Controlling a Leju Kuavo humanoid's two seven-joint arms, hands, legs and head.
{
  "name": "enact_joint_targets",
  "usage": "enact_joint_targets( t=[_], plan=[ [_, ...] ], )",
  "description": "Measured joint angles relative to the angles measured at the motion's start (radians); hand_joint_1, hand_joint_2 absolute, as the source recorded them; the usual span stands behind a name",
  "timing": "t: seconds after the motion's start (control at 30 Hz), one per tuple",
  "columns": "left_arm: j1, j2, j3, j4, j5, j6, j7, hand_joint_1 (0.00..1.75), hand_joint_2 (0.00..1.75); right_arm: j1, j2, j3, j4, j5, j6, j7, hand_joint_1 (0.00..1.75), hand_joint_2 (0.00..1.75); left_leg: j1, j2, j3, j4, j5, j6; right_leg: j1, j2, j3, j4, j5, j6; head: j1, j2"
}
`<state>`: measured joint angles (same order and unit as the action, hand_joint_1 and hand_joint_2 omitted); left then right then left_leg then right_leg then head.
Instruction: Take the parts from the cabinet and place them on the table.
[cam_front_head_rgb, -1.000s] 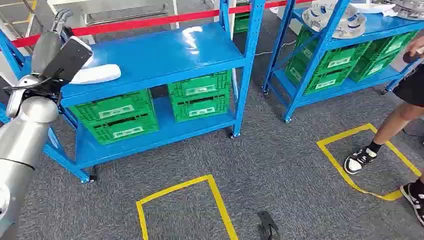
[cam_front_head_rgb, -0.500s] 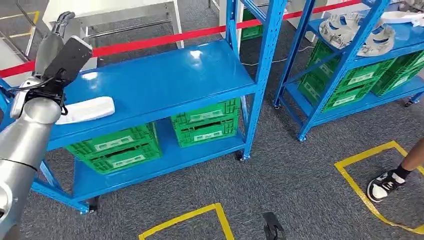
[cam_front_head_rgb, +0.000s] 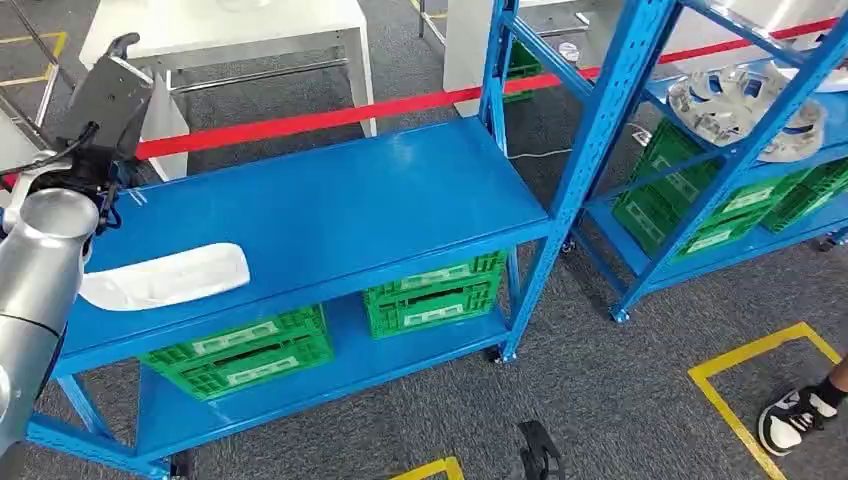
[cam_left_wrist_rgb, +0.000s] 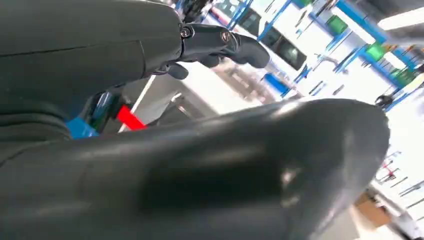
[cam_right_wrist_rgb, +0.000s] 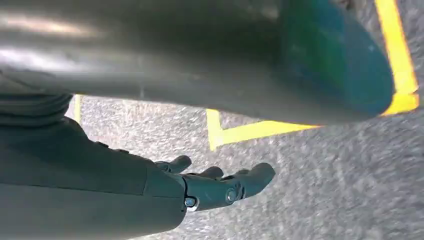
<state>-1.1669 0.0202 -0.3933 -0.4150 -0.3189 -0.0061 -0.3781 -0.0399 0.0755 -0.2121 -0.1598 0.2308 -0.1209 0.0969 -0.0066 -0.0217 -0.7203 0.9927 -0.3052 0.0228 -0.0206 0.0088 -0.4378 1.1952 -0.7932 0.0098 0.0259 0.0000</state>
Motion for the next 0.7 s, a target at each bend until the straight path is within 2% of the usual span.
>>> enact_joint_targets(
  t=[0.03, 0.07, 0.1, 0.17, 0.2, 0.23, 0.27, 0.33, 0.37, 0.4, 0.43, 0.5, 0.53, 0.57, 0.6, 0.63, 0.67, 0.7],
  plan=[
    [0.010, 0.000, 0.000, 0.000, 0.007, -0.004, -0.003, 0.00, 1.75, 0.000, 0.000, 0.000, 0.000, 0.001, 0.000, 0.000, 0.00, 0.00, -0.004, -0.002, 0.002, 0.003, -0.006, 0.002, 0.002, 0.000, -0.057, 0.066, -0.005, 0.000, 0.000, 0.000],
    [0.018, 0.000, 0.000, 0.000, 0.013, -0.006, -0.006, 0.00, 1.75, 0.002, 0.000, 0.000, 0.000, 0.003, 0.000, 0.000, 0.00, 0.00, -0.006, -0.005, 0.004, 0.009, -0.014, 0.003, 0.005, 0.000, -0.091, 0.076, 0.025, -0.003, 0.000, 0.000],
    [0.021, 0.000, 0.000, 0.000, 0.018, -0.006, -0.010, 0.00, 1.75, 0.006, 0.000, 0.000, 0.000, 0.004, 0.000, 0.000, 0.00, 0.00, -0.008, -0.009, 0.006, 0.016, -0.022, 0.002, 0.007, 0.000, -0.100, 0.034, 0.083, -0.008, 0.000, 0.000],
    [0.022, 0.000, 0.000, -0.001, 0.030, -0.006, -0.015, 0.00, 1.75, 0.007, -0.001, 0.000, 0.000, 0.005, 0.000, -0.002, 0.00, 0.00, -0.010, -0.011, 0.009, 0.031, -0.034, 0.000, 0.014, 0.000, -0.080, -0.111, 0.201, -0.022, 0.000, 0.000],
    [0.026, 0.002, 0.000, 0.000, 0.037, -0.006, -0.019, 0.00, 1.75, 0.008, -0.003, 0.000, 0.000, 0.005, 0.001, -0.003, 0.00, 0.00, -0.010, -0.012, 0.008, 0.034, -0.036, -0.002, 0.020, 0.001, -0.076, -0.143, 0.226, -0.032, -0.001, 0.000],
    [0.028, 0.002, 0.000, 0.000, 0.041, -0.006, -0.021, 0.00, 1.75, 0.008, -0.003, 0.000, 0.000, 0.006, 0.002, -0.003, 0.00, 0.00, -0.015, -0.015, 0.004, 0.040, -0.037, -0.007, 0.024, -0.001, -0.085, -0.159, 0.232, -0.033, -0.002, 0.000],
    [0.033, 0.004, 0.000, -0.001, 0.047, -0.007, -0.023, 0.00, 1.75, 0.005, -0.003, 0.000, 0.000, 0.006, 0.002, -0.002, 0.00, 0.00, -0.010, -0.016, 0.003, 0.036, -0.033, -0.015, 0.024, -0.001, -0.087, -0.156, 0.234, -0.033, -0.002, 0.000],
    [0.038, 0.006, 0.000, -0.006, 0.057, -0.009, -0.029, 0.00, 1.75, 0.006, -0.003, 0.000, 0.000, 0.008, 0.002, -0.003, 0.00, 0.00, -0.007, -0.017, 0.004, 0.025, -0.024, -0.027, 0.027, 0.000, -0.091, -0.158, 0.240, -0.042, 0.000, 0.000],
    [0.039, 0.010, 0.000, -0.009, 0.058, -0.009, -0.030, 0.00, 1.75, 0.006, 0.000, 0.000, 0.000, 0.008, 0.003, -0.003, 0.00, 0.00, -0.016, -0.018, 0.001, 0.025, -0.022, -0.033, 0.015, -0.002, -0.081, -0.170, 0.253, -0.047, 0.000, 0.000],
    [0.039, 0.017, 0.000, -0.010, 0.059, -0.009, -0.033, 0.00, 1.75, 0.006, -0.001, 0.000, 0.000, 0.008, 0.003, -0.003, 0.00, 0.00, -0.015, -0.008, -0.007, 0.037, -0.037, -0.040, 0.010, -0.005, -0.076, -0.178, 0.259, -0.050, -0.002, 0.000],
    [0.039, 0.018, 0.000, -0.010, 0.059, -0.009, -0.035, 0.00, 1.75, 0.007, -0.002, -0.001, 0.000, 0.008, 0.003, -0.004, 0.00, 0.00, -0.011, -0.001, -0.022, 0.083, -0.072, -0.047, 0.007, -0.006, -0.075, -0.181, 0.263, -0.054, -0.009, 0.000],
    [0.051, 0.019, -0.001, -0.015, 0.057, 0.005, -0.046, 0.00, 1.75, 0.007, -0.002, -0.001, 0.000, 0.008, 0.003, -0.003, 0.00, 0.00, 0.002, 0.011, -0.086, 0.240, -0.145, -0.062, 0.004, -0.007, -0.074, -0.182, 0.264, -0.054, -0.009, 0.000],
    [0.062, 0.021, -0.003, -0.018, 0.052, 0.020, -0.051, 0.00, 1.75, 0.007, -0.002, -0.001, 0.000, 0.008, 0.004, -0.003, 0.00, 0.00, 0.007, 0.014, -0.113, 0.304, -0.164, -0.067, 0.002, -0.007, -0.074, -0.181, 0.263, -0.052, -0.009, 0.000],
    [0.073, 0.025, -0.009, -0.022, 0.045, 0.038, -0.055, 0.00, 1.75, 0.008, -0.002, -0.001, 0.000, 0.009, 0.003, -0.003, 0.00, 0.00, 0.011, 0.016, -0.121, 0.320, -0.161, -0.071, -0.001, -0.006, -0.073, -0.181, 0.261, -0.049, -0.009, 0.000],
    [0.080, 0.029, -0.015, -0.025, 0.043, 0.047, -0.056, 0.00, 1.75, 0.009, -0.002, -0.001, 0.000, 0.009, 0.003, -0.003, 0.00, 0.00, 0.014, 0.016, -0.105, 0.289, -0.136, -0.073, -0.004, -0.006, -0.070, -0.180, 0.258, -0.045, -0.009, 0.000],
    [0.082, 0.029, -0.016, -0.029, 0.043, 0.050, -0.058, 0.00, 1.75, 0.010, -0.002, -0.001, 0.000, 0.009, 0.003, -0.003, 0.00, 0.00, 0.016, 0.017, -0.070, 0.223, -0.100, -0.074, -0.007, -0.006, -0.066, -0.180, 0.254, -0.040, -0.009, 0.000],
    [0.083, 0.031, -0.017, -0.035, 0.040, 0.055, -0.061, 0.00, 1.75, 0.010, -0.002, -0.001, 0.000, 0.009, 0.003, -0.003, 0.00, 0.00, 0.018, 0.018, -0.020, 0.128, -0.057, -0.075, -0.009, -0.006, -0.060, -0.180, 0.247, -0.034, -0.009, 0.000],
    [0.083, 0.032, -0.018, -0.039, 0.037, 0.058, -0.064, 0.00, 1.75, 0.009, -0.002, -0.001, 0.000, 0.009, 0.003, -0.003, 0.00, 0.00, 0.019, 0.021, 0.018, 0.046, -0.042, -0.075, -0.010, -0.007, -0.055, -0.180, 0.240, -0.027, -0.009, 0.000]
  ],
)
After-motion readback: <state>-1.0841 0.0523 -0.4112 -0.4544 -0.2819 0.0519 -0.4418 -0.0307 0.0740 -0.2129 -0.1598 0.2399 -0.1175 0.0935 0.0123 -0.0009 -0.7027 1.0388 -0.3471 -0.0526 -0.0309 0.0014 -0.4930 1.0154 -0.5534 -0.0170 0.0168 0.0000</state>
